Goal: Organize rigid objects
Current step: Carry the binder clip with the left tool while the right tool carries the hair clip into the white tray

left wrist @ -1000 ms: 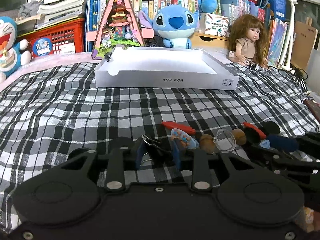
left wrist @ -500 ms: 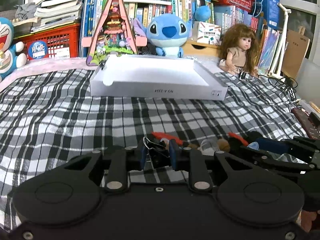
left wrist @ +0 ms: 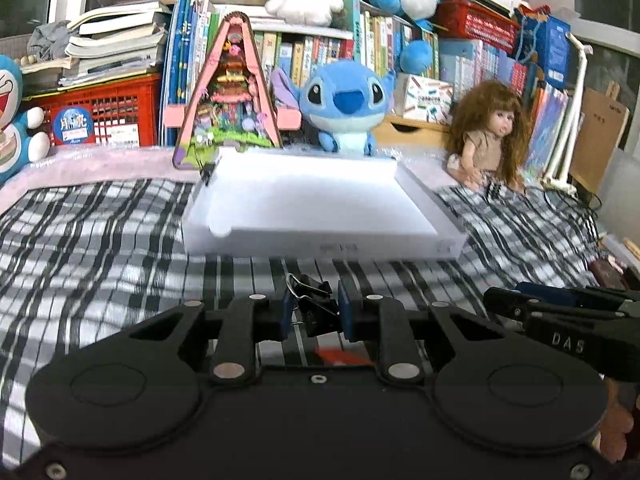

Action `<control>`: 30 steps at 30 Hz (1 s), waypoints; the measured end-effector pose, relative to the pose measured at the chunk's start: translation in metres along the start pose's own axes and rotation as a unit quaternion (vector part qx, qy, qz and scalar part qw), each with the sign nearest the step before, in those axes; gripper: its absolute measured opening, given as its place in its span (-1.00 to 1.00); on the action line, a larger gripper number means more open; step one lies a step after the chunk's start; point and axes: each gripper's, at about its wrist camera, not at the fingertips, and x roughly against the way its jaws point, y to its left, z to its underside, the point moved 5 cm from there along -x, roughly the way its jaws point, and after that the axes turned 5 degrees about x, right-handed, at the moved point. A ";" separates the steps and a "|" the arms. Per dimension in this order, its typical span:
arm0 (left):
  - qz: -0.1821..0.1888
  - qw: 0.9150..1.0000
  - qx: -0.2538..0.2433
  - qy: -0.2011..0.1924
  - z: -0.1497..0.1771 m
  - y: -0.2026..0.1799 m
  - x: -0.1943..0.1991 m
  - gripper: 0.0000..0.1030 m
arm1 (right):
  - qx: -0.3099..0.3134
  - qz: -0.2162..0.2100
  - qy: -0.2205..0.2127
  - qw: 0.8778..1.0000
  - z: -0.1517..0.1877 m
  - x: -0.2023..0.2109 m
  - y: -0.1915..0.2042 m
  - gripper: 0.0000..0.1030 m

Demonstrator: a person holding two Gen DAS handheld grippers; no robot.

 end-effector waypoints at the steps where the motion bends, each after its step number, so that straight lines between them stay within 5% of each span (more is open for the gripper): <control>1: -0.002 1.000 0.003 -0.003 -0.006 0.002 -0.004 -0.58 | -0.010 0.000 0.002 1.000 -0.006 -0.005 -0.003 -0.16; 19: -0.032 0.999 0.036 0.007 -0.073 0.018 -0.099 -0.58 | -0.023 0.014 0.016 1.000 -0.078 -0.088 -0.024 -0.16; 30: -0.039 0.997 0.032 0.059 -0.072 0.014 -0.154 -0.58 | -0.003 -0.012 0.075 0.997 -0.081 -0.140 -0.026 -0.16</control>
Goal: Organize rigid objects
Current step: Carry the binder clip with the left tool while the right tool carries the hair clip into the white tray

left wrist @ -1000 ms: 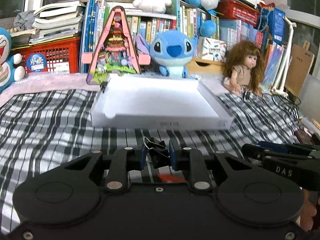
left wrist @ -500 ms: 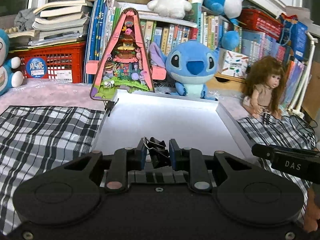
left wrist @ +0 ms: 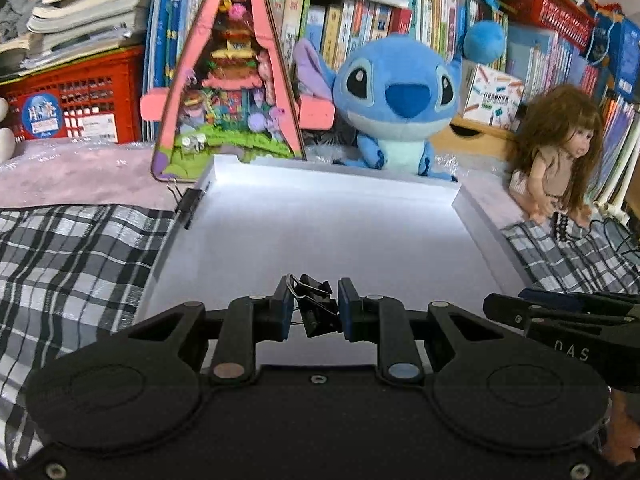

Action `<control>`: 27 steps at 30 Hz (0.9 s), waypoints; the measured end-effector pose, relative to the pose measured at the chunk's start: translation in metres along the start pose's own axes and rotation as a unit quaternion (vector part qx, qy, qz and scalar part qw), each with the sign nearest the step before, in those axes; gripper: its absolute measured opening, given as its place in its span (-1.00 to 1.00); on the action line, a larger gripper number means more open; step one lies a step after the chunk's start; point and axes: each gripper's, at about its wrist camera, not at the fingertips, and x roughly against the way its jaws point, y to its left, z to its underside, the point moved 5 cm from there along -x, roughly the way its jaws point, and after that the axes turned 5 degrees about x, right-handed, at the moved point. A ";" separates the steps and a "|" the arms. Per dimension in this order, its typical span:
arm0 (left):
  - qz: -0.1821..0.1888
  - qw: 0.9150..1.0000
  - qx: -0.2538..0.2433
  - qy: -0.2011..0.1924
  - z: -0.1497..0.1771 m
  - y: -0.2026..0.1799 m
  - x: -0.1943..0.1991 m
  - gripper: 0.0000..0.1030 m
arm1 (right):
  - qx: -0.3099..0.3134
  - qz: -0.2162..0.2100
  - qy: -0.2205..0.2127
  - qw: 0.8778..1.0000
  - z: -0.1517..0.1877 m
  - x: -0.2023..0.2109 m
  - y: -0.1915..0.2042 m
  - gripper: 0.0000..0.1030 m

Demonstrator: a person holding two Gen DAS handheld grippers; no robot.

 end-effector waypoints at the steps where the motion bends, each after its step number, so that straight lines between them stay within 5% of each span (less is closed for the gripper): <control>1: -0.001 1.000 0.001 0.004 0.000 0.000 -0.004 -0.58 | 0.002 -0.001 0.009 1.000 0.000 -0.005 0.000 -0.16; 10: -0.009 1.000 -0.001 0.029 0.003 0.001 -0.022 -0.58 | -0.026 -0.011 0.059 0.998 -0.006 -0.031 -0.006 -0.16; 27: -0.015 0.999 -0.004 0.043 0.008 0.000 -0.032 -0.57 | -0.020 0.002 0.072 0.997 -0.006 -0.042 -0.001 -0.16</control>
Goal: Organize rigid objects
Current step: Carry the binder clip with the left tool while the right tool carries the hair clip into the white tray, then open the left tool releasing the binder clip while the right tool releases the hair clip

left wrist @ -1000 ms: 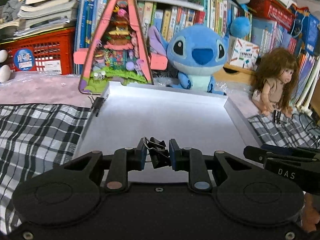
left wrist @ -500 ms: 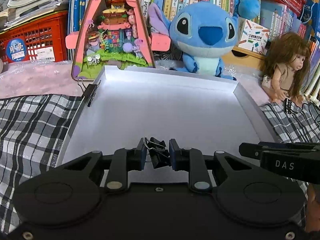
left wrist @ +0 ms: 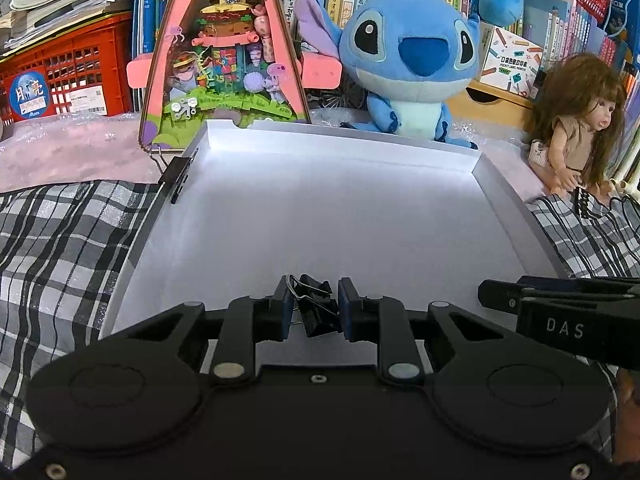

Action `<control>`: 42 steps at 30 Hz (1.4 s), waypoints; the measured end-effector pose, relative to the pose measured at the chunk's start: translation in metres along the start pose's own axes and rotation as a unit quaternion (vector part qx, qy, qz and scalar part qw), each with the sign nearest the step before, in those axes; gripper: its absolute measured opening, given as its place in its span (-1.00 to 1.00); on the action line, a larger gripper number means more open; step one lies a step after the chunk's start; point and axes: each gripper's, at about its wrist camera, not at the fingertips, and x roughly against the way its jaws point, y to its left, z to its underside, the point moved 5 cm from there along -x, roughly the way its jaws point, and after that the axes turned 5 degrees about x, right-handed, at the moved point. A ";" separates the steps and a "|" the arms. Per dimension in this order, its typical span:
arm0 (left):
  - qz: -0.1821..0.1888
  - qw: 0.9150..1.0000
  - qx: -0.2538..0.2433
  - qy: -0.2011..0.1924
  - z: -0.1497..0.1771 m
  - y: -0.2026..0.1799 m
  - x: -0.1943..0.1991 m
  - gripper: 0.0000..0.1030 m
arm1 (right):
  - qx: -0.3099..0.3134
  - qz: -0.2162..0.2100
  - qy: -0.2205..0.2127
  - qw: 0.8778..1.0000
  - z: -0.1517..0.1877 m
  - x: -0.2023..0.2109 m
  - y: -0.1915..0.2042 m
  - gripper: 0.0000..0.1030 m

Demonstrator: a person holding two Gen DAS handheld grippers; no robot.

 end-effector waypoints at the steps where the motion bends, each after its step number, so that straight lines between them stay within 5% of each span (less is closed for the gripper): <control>1: 0.000 1.000 -0.001 0.000 0.000 0.000 0.000 -0.57 | 0.003 0.002 0.000 1.000 0.000 0.000 0.001 -0.16; 8: -0.001 1.000 -0.003 0.001 -0.001 0.001 0.001 -0.52 | 0.015 -0.002 -0.006 1.000 0.002 0.001 0.004 -0.10; 10: -0.002 1.000 -0.007 0.000 -0.001 0.001 0.004 -0.28 | 0.014 -0.007 -0.009 1.000 0.002 0.002 0.004 -0.04; 11: -0.002 1.000 -0.010 -0.002 -0.001 0.000 0.006 -0.15 | 0.012 -0.009 -0.011 1.000 0.002 0.003 0.004 0.14; 23: -0.003 0.999 -0.029 -0.039 0.005 -0.002 0.049 0.43 | 0.023 -0.013 -0.055 0.998 0.011 0.031 0.006 0.43; 42: 0.017 0.997 -0.019 -0.074 0.064 0.013 0.117 0.59 | 0.044 -0.029 -0.138 0.989 0.060 0.104 0.015 0.64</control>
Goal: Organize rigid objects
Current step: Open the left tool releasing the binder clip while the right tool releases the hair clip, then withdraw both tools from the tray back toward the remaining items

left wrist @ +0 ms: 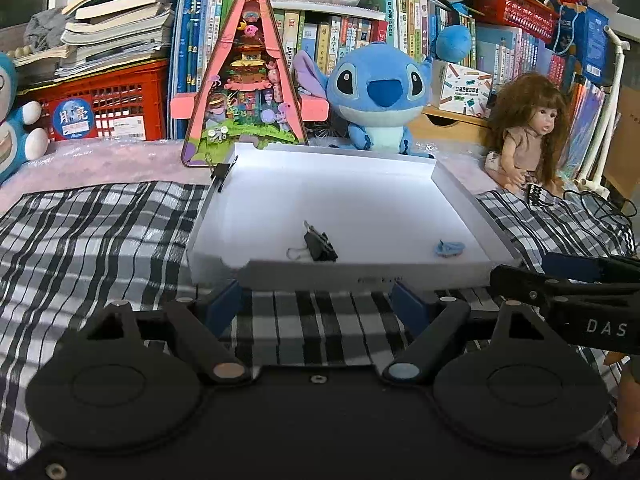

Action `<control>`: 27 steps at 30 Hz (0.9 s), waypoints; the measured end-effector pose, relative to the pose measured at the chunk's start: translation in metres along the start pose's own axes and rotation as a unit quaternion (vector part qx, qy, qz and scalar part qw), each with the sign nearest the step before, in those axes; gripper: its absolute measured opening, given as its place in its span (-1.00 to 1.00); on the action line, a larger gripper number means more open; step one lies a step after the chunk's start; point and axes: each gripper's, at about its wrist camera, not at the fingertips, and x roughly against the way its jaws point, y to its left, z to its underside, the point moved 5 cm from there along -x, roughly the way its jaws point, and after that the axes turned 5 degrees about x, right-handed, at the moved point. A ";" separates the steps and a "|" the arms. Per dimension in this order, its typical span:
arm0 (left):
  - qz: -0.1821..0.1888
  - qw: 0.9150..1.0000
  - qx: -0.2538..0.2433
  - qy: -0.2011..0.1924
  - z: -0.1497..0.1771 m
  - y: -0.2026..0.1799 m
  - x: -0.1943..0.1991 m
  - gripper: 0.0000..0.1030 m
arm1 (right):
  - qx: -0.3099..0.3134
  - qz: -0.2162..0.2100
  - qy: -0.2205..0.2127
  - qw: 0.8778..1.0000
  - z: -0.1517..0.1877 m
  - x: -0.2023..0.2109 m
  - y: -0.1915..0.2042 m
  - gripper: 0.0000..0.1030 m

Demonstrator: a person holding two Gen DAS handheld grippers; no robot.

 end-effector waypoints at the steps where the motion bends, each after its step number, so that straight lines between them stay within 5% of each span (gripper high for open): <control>1: -0.001 1.000 0.000 -0.001 0.003 0.001 0.003 0.59 | 0.001 0.000 -0.003 1.000 0.002 0.004 0.001 0.64; 27: -0.024 0.999 -0.021 -0.018 0.080 0.012 0.054 0.60 | 0.040 0.008 -0.037 0.998 0.066 0.058 0.032 0.68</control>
